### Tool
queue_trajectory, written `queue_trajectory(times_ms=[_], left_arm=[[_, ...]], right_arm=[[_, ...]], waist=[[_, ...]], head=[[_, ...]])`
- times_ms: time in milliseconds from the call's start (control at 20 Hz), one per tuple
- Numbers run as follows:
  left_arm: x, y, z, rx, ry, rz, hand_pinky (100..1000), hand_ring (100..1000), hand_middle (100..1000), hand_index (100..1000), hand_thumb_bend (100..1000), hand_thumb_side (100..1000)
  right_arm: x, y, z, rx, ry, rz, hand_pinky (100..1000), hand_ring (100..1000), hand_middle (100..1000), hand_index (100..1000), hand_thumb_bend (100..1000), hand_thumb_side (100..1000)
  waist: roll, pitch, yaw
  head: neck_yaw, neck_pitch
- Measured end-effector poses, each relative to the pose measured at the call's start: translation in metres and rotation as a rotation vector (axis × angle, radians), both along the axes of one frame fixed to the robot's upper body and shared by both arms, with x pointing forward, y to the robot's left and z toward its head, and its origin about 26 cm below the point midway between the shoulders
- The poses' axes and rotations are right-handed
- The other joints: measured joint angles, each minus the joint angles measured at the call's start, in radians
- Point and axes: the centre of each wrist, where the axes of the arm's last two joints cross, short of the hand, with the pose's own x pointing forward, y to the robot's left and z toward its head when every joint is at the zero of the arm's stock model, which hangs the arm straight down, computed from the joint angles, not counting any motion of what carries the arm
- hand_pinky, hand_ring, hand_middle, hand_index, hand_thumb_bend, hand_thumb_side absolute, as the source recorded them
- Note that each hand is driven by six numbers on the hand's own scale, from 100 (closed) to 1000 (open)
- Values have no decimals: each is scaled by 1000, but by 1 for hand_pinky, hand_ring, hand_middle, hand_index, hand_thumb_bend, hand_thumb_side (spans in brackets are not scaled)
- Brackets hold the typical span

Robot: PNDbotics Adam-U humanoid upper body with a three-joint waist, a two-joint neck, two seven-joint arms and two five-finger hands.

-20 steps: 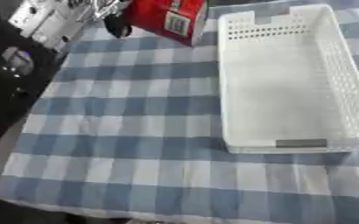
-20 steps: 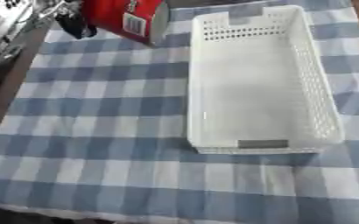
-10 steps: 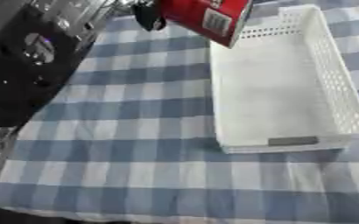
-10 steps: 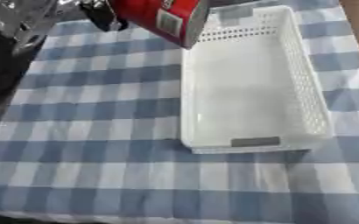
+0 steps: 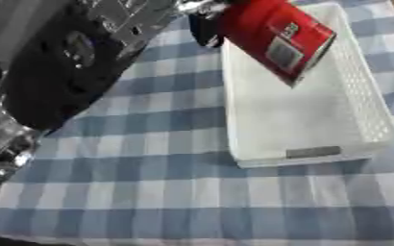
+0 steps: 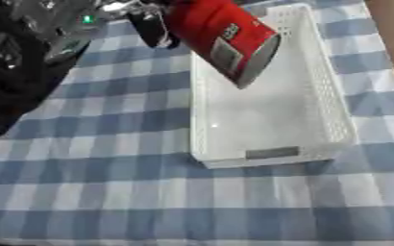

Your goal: Pick up objects on the table and place them in the box.

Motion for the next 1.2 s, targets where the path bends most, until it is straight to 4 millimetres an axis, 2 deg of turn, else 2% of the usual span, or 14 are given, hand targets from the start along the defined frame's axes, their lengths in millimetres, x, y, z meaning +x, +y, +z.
queue_trajectory(times_ms=[50,150,350,400,600,750,800,850,900,950,1200], left_arm=[[-1,-3,0,8,3,-22,484,505,514,650,356,401],[-2,-8,0,21,18,-72,507,524,519,661,390,439],[-2,-15,-5,38,51,-161,670,645,627,781,492,602],[-2,-17,-7,39,60,-182,714,703,679,821,502,630],[2,-18,-12,50,89,-223,779,775,776,887,503,672],[7,-18,-14,61,108,-211,911,896,897,975,498,736],[10,-17,-15,67,120,-196,923,906,905,981,501,743],[13,-17,-17,73,132,-180,1000,1000,989,1000,690,781],[16,-16,-20,71,149,-160,1000,1000,1000,1000,746,795],[19,-15,-23,67,169,-136,1000,1000,1000,1000,763,836],[29,-9,-29,36,236,-58,1000,1000,1000,1000,722,847]], right_arm=[[0,0,1,-1,-1,1,603,721,649,845,100,1000],[0,1,1,0,-1,5,603,721,648,844,100,1000],[0,2,1,-1,0,13,603,720,648,845,100,1000],[0,2,2,-2,-1,14,603,720,648,845,100,1000],[0,2,2,-5,-3,17,602,718,647,844,100,1000],[0,2,2,-5,-4,17,602,716,646,843,100,1000],[0,2,3,-5,-4,18,602,716,646,843,100,1000],[0,2,3,-6,-4,18,602,716,644,843,100,1000],[0,3,3,-7,-5,19,602,716,644,843,100,1000],[0,3,3,-7,-5,19,603,716,643,843,100,1000],[-1,3,3,-12,-7,23,603,716,643,844,100,1000]], waist=[[2,0,-2],[5,0,-7],[8,0,-14],[8,0,-14],[9,0,-14],[9,0,-14],[9,0,-14],[9,0,-14],[9,0,-14],[9,1,-13],[9,4,-11]], head=[[0,0],[0,0],[0,0],[0,0],[0,0],[0,0],[0,0],[0,0],[0,0],[0,0],[0,0]])
